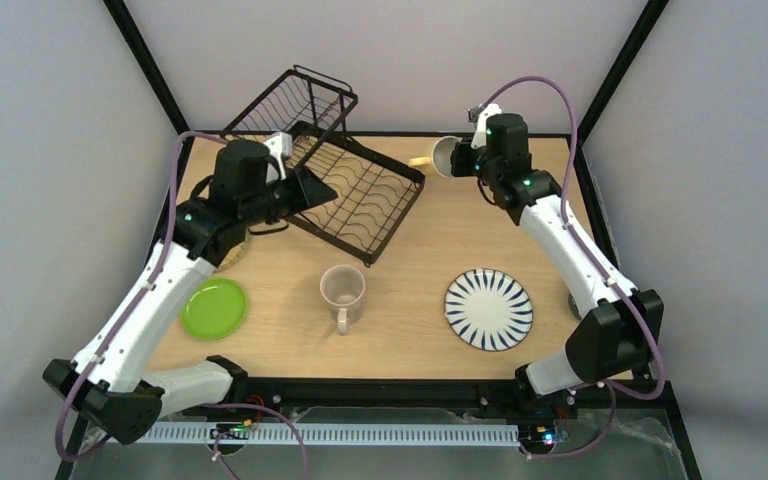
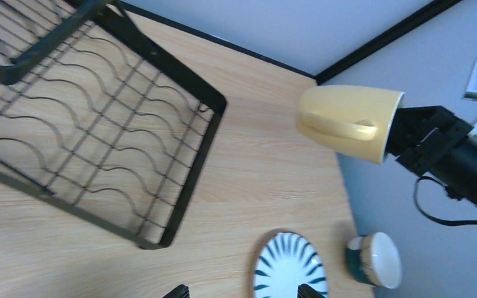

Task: Load the mixed dishes into the dish rack
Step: Pass from the right arm to the left

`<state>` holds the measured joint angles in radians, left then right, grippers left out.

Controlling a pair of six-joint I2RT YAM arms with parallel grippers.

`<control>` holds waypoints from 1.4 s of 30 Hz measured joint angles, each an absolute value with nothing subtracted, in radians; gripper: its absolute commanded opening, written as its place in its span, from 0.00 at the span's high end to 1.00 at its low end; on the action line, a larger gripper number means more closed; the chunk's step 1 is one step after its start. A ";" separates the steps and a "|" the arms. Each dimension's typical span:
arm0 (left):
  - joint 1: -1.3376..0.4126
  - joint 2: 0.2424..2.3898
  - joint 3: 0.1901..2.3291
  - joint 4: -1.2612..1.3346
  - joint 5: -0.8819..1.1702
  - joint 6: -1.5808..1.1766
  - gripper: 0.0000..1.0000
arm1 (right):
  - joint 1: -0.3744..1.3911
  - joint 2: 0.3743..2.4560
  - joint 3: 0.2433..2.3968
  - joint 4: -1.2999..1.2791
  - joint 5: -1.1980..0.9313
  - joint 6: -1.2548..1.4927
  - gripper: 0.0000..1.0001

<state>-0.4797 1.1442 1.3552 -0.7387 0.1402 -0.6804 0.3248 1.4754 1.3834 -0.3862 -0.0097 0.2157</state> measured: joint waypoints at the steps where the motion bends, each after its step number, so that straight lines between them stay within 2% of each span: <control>1: -0.480 1.164 1.372 -0.728 0.164 -0.698 0.01 | 0.328 1.471 1.383 -0.374 -0.016 0.209 1.00; 18: -0.480 1.343 1.475 -0.537 0.342 -1.106 0.01 | 0.382 1.349 1.260 -0.009 -0.113 0.088 1.00; 27: -0.481 1.441 1.480 -0.454 0.363 -1.296 0.01 | 0.388 1.339 1.191 0.083 -0.144 0.067 1.00; 42: -0.547 1.560 1.575 -0.367 0.399 -1.438 0.01 | 0.415 1.337 1.163 0.196 -0.165 0.046 1.00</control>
